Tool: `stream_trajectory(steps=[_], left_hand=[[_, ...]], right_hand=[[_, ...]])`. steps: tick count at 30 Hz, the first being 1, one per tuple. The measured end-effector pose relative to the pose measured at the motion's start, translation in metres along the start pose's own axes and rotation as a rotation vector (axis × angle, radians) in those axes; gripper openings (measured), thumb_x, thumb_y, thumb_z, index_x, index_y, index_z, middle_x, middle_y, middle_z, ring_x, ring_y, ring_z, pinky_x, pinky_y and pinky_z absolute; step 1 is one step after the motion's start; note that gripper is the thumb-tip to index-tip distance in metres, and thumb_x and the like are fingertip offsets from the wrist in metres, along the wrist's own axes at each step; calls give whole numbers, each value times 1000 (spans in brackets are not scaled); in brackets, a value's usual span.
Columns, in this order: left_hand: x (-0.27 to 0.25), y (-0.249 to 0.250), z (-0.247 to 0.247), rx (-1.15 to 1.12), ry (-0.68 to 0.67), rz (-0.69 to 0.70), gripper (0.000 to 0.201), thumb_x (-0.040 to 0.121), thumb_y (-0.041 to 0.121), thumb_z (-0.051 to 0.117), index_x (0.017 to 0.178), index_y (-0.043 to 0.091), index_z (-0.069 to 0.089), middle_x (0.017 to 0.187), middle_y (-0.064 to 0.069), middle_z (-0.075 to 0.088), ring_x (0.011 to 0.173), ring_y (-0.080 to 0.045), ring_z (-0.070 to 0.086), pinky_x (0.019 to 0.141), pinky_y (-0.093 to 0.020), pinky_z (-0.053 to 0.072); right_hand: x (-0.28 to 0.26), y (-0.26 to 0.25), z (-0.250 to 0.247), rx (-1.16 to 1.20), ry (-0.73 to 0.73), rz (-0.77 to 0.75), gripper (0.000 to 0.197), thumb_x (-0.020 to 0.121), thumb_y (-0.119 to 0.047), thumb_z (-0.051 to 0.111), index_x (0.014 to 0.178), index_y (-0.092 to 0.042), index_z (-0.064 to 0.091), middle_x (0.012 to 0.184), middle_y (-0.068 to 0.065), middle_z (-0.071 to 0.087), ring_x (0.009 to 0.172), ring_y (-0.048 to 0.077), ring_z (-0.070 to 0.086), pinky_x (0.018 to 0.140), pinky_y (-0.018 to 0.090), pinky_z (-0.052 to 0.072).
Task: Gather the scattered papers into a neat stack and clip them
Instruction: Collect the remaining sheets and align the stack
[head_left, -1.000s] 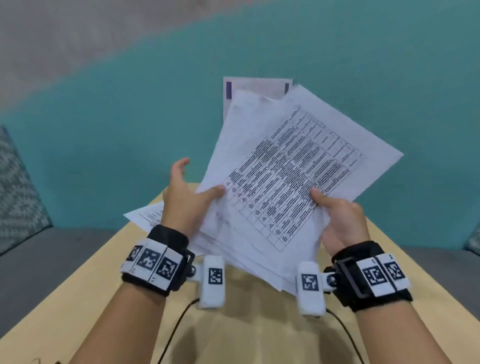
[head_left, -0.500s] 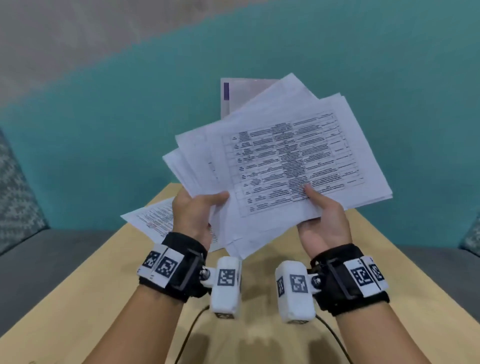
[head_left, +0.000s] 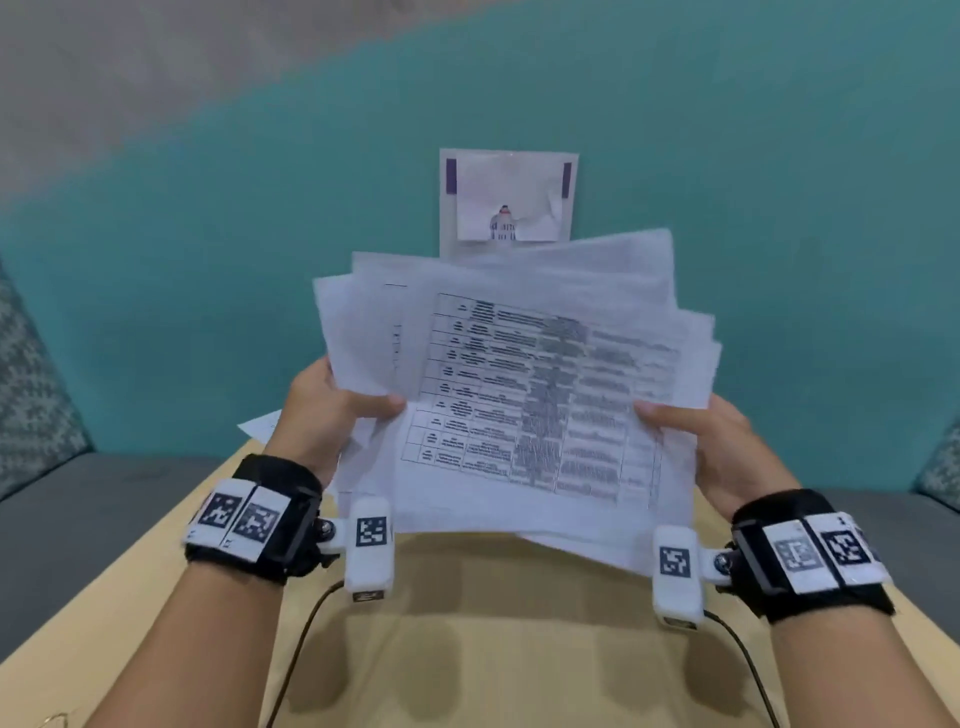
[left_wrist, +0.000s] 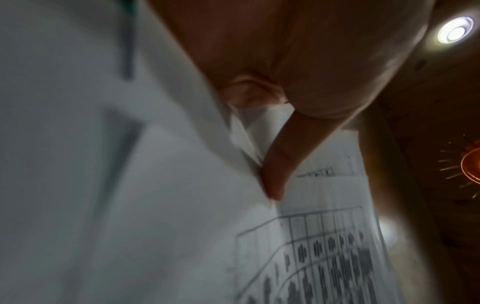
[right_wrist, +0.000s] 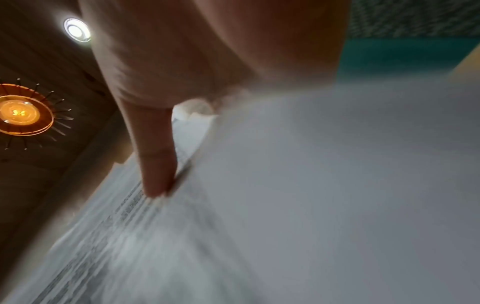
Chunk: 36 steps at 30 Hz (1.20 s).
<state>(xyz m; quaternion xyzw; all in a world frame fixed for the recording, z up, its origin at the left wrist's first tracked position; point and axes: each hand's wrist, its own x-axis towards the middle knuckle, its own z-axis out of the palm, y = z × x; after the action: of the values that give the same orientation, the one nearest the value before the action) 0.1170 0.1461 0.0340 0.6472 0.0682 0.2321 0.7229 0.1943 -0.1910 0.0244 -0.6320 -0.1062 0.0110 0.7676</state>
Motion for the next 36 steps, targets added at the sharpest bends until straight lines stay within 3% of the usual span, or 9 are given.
stream_trajectory(steps=[3,7,10,13,16,23,28,32,36], left_hand=[[1,-5,3,49,-30,8,48,70,-19,76,111,5,69,103,-7,81,98,-27,76,87,-42,59],[3,-13,11,42,19,43,40,76,-19,74,110,2,71,97,-5,79,79,-15,77,64,-25,60],[9,-29,15,38,68,24,36,80,-14,73,110,6,72,100,-3,79,91,-21,76,75,-32,60],[13,-52,12,52,97,-73,32,80,-10,73,106,9,73,104,-7,79,98,-30,75,93,-49,58],[11,-66,13,44,81,-160,30,79,-6,73,106,9,74,104,-10,80,98,-35,75,97,-56,56],[11,-57,18,-15,71,-82,38,82,-12,70,114,9,71,107,-8,80,100,-29,76,90,-44,58],[8,-60,18,72,48,-120,31,86,-5,72,114,7,71,108,-8,79,102,-31,74,85,-43,59],[5,-52,22,65,38,-92,32,91,-4,68,120,8,69,111,-8,77,99,-27,74,75,-35,57],[2,-38,24,24,33,-14,25,95,17,69,120,15,69,113,-5,78,101,-25,75,84,-39,58]], right_hand=[[1,6,-4,-16,0,-3,38,78,11,70,112,-5,70,105,10,78,99,27,74,82,36,57],[8,10,4,-58,139,-185,29,79,8,75,101,-11,74,98,1,80,93,18,75,84,36,56],[11,18,17,-101,159,-220,22,81,3,76,88,-18,74,83,-12,79,79,6,75,77,30,56],[11,34,21,-174,131,-134,23,82,3,76,90,-19,75,89,-7,79,88,16,75,86,39,58],[11,43,20,-215,124,-46,25,80,6,75,96,-13,76,95,1,80,92,25,75,92,48,58],[15,35,14,-8,225,-146,27,79,7,76,98,-12,74,102,8,79,96,30,75,87,45,58],[17,44,9,-111,198,-103,25,82,5,74,95,-17,75,101,3,79,97,27,74,93,48,57],[19,41,11,-103,197,-104,21,87,0,72,98,-17,75,103,4,78,98,27,73,94,51,56],[17,43,13,-119,214,-139,19,88,-1,71,90,-19,74,94,0,78,93,26,74,92,49,57]])
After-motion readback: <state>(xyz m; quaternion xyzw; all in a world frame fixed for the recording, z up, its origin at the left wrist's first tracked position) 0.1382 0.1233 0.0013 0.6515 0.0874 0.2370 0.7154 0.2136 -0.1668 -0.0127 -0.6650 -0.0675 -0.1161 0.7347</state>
